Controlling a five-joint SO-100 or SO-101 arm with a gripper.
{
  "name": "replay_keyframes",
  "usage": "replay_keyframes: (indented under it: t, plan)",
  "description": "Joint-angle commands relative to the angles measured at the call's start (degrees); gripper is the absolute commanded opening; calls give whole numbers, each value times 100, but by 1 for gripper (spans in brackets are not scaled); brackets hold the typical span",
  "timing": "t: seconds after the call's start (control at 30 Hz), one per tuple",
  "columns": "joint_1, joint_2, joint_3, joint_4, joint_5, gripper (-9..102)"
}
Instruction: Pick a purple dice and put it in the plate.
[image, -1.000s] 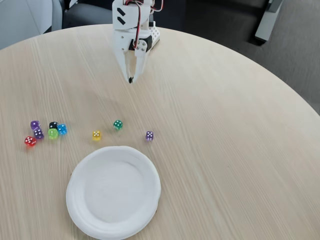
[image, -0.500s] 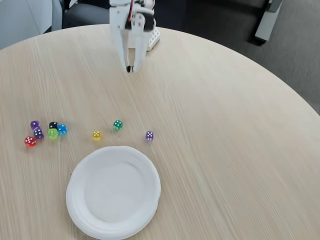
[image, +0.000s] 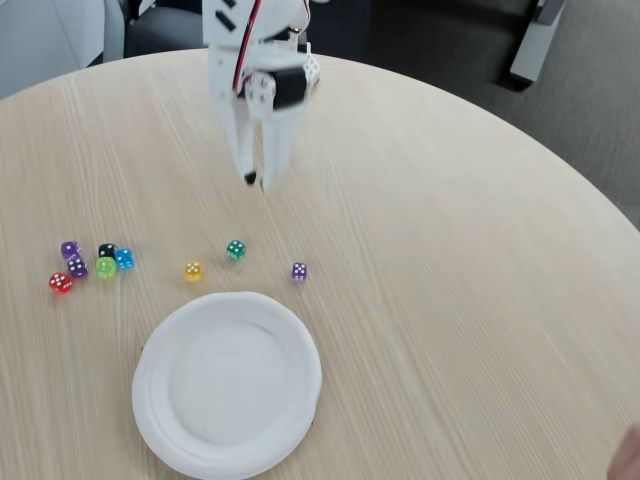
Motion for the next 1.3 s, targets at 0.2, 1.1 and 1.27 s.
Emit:
replay_keyframes:
  t: [0.2,1.1,1.27]
  plan:
    - [817,-1714,-914,18,747,9]
    - [3771,-3261,-1564,-229,-62,22]
    - [3779,-3727,-2566,-352,-88,22]
